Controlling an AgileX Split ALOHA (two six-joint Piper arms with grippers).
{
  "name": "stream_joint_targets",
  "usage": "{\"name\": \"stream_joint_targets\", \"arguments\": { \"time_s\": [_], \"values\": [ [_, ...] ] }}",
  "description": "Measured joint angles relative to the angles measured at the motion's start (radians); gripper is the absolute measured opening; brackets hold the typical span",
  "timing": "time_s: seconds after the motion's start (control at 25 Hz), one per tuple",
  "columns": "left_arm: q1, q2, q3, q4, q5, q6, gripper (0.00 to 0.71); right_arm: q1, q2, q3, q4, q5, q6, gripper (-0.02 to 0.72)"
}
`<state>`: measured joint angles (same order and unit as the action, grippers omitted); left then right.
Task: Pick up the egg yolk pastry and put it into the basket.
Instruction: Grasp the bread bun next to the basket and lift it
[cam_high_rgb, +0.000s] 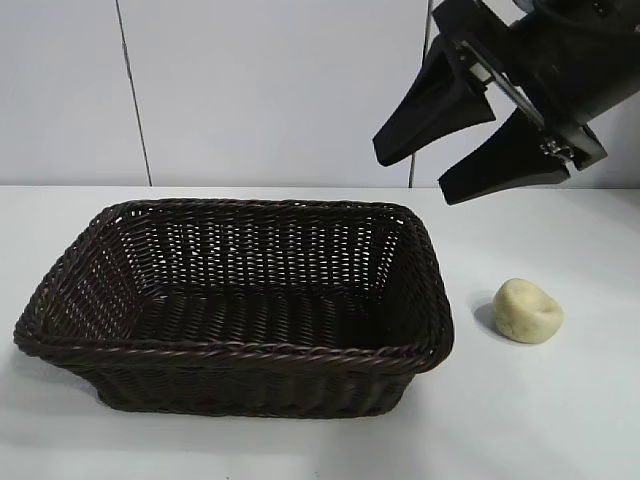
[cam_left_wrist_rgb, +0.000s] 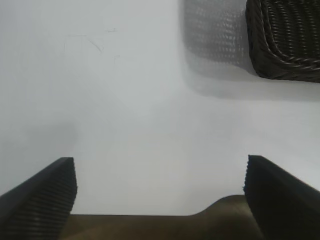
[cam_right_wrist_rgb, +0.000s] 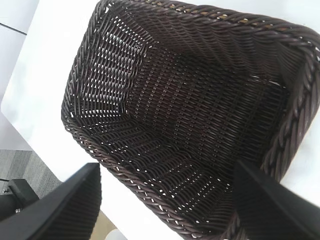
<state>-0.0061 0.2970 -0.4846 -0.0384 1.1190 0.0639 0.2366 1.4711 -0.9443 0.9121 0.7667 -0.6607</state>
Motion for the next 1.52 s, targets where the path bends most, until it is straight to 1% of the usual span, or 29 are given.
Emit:
{"name": "stream_joint_targets", "arguments": {
  "time_s": [0.12,0.16,0.24,0.36,0.4,0.48,0.56,0.64,0.76,0.92,1.0,1.12,1.36,1.52],
  "values": [
    [0.0,-0.076,0.0,0.0,0.0,-0.002,0.658,0.0,0.0,-0.013,-0.014,0.024,0.034,0.529],
    [0.0,-0.111,0.0,0.0,0.0,-0.002,0.658,0.0,0.0,-0.023,-0.03,0.035,0.049,0.529],
    [0.0,-0.205,0.0,0.0,0.0,-0.002,0.658,0.0,0.0,-0.06,-0.071,0.05,0.101,0.529],
    [0.0,-0.304,-0.001,0.0,0.004,-0.003,0.658,0.0,0.0,-0.131,-0.19,0.056,0.208,0.529],
    [0.0,-0.309,-0.001,0.0,0.007,-0.003,0.658,0.0,0.0,-0.157,-0.231,0.058,0.25,0.529],
    [0.0,-0.309,-0.002,-0.001,0.009,-0.003,0.658,-0.001,0.0,-0.198,-0.336,0.071,0.325,0.529],
    [0.0,-0.309,-0.002,-0.001,0.009,-0.003,0.658,-0.015,0.004,-0.236,-0.422,0.096,0.399,0.529],
    [0.0,-0.309,-0.002,-0.001,0.009,-0.003,0.658,-0.051,0.015,-0.257,-0.494,0.117,0.443,0.529],
    [0.0,-0.309,-0.002,-0.001,0.009,-0.003,0.658,-0.125,0.048,-0.263,-0.559,0.148,0.466,0.529],
    [0.0,-0.309,-0.002,-0.001,0.009,-0.003,0.658,-0.216,0.11,-0.262,-0.587,0.158,0.475,0.529],
    [0.0,-0.309,-0.002,-0.001,0.009,-0.003,0.658,-0.237,0.145,-0.263,-0.591,0.15,0.475,0.529],
    [0.0,-0.309,-0.002,-0.001,0.009,-0.003,0.658,-0.239,0.2,-0.263,-0.59,0.126,0.47,0.529],
    [0.0,-0.309,-0.002,-0.001,0.009,-0.003,0.658,-0.239,0.318,-0.265,-0.562,0.04,0.465,0.529],
    [0.0,-0.309,-0.002,-0.001,0.009,-0.003,0.658,-0.239,0.401,-0.265,-0.524,0.014,0.452,0.529]
  ]
}}
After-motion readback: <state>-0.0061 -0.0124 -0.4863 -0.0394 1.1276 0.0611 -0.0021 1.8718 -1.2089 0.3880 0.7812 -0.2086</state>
